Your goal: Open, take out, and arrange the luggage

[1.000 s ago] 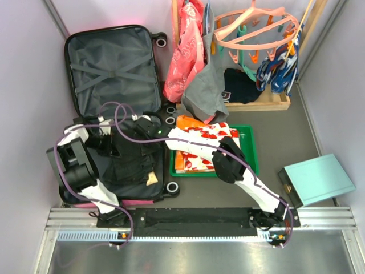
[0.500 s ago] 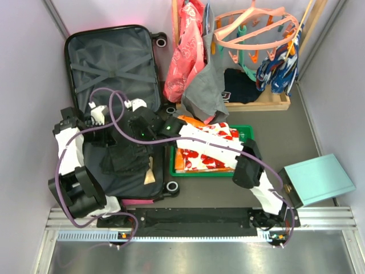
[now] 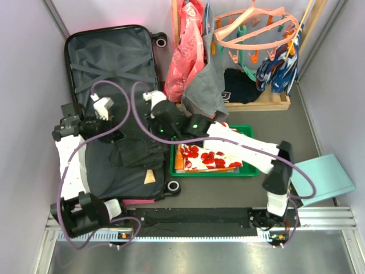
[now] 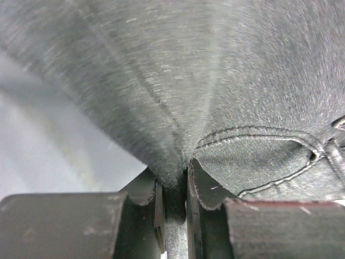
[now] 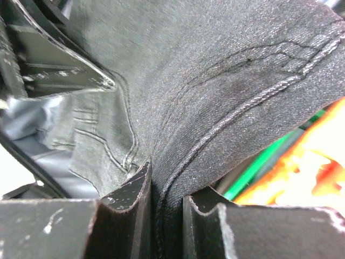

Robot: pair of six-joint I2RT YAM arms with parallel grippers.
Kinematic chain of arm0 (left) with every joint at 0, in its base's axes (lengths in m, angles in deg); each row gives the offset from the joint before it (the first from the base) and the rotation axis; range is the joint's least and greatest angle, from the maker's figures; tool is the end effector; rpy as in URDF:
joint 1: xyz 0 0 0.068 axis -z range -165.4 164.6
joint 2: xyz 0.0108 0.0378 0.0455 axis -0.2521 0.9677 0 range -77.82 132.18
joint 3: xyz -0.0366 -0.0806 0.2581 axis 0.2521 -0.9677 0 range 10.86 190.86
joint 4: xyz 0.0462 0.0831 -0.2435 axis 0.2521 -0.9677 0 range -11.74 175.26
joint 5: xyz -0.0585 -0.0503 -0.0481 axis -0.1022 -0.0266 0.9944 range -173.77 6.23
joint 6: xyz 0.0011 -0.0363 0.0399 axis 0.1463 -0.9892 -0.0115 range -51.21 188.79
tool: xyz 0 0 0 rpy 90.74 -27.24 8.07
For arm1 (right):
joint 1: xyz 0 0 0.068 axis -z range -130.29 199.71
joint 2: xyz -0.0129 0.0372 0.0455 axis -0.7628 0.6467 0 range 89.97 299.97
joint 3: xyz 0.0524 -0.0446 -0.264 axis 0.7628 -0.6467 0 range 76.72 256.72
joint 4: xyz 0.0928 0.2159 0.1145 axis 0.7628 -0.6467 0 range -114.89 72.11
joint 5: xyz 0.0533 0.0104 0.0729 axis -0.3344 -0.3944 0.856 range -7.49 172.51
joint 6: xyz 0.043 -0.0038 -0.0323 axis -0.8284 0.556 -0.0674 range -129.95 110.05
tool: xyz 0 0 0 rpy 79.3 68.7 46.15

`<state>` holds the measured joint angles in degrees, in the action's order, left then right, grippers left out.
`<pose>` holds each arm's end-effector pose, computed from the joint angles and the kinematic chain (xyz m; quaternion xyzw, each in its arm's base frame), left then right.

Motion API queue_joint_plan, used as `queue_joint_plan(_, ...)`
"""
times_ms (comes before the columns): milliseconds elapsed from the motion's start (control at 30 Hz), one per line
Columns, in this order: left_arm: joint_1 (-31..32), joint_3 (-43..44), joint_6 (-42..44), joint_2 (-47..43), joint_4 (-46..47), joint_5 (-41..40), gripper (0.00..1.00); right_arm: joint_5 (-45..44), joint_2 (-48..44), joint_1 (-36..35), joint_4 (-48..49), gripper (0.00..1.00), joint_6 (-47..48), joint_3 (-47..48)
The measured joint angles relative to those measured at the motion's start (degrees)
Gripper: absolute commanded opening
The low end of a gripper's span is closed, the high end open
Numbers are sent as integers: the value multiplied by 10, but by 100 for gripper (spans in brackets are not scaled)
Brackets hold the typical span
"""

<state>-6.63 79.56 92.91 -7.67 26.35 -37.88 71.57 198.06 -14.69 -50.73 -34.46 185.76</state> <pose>0.2195 0.0577 0.3298 0.1222 0.8874 -0.2569 0.3627 0.1955 0.3924 0.3709 -0.2534 0.8338 0.2791 0.4034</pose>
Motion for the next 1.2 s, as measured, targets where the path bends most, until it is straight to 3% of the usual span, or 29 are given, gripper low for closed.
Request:
queue_joint_plan(233,224,3,-90,-37,96,-20,0,9,-171,45,-38,0,-4,-120)
queue_joint_plan(667,468,-36,-177,92,298,-33,0,53,-391,220,-73,0,-2,-402)
queue_joint_plan(867,506,-57,-207,130,399,-53,0,83,-379,283,-82,0,29,-406)
queue_joint_plan(1133,511,-57,-232,159,448,-59,0,92,-332,307,-127,0,55,-335)
queue_joint_plan(1200,511,-57,-236,159,459,-59,4,103,-325,319,-137,0,56,-320)
